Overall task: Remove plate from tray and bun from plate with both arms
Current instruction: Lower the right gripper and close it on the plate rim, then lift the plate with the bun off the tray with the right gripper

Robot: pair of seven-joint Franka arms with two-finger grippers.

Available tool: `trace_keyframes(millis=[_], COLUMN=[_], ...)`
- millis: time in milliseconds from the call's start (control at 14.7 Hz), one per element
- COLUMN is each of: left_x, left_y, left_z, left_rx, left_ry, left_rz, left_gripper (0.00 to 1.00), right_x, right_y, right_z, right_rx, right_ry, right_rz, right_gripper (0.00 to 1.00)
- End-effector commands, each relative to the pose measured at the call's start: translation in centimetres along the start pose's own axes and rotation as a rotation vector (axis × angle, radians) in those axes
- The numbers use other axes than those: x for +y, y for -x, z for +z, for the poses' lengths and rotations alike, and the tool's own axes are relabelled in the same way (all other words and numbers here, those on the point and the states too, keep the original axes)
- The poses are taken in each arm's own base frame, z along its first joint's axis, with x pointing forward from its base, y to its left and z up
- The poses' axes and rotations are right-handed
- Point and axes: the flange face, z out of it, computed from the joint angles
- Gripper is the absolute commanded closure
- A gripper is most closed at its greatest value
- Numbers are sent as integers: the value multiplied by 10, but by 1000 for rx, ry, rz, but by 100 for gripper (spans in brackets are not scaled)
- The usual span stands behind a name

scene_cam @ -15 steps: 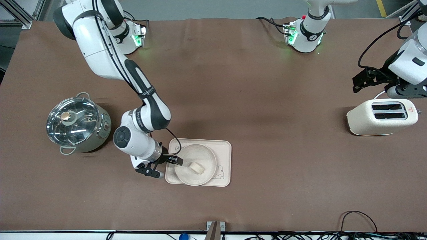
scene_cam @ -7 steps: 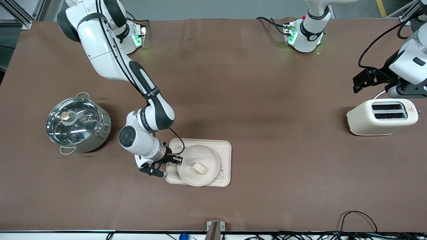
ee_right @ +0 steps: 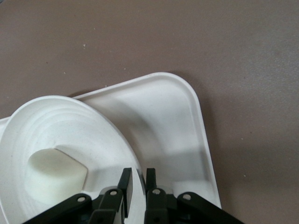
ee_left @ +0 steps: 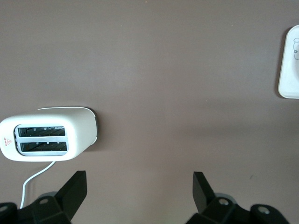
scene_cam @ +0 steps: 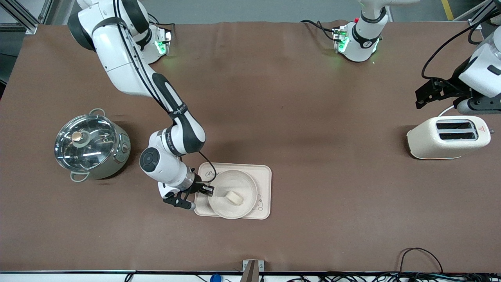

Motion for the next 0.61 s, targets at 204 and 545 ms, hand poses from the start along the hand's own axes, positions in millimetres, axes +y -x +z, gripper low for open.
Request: trace_keyframes(millis=[204, 545], left_x=[-5, -9], left_y=[2, 2], left_z=[-9, -10], left_rx=[8, 10], left_ry=[21, 21], left_rz=[-16, -12], left_gripper=[0, 0], right_x=[-2, 0], right_y=[-3, -7], right_z=[1, -6], right_rx=[40, 30], right_ry=[-21, -55], right_rz=[-26, -5], right_gripper=[97, 100])
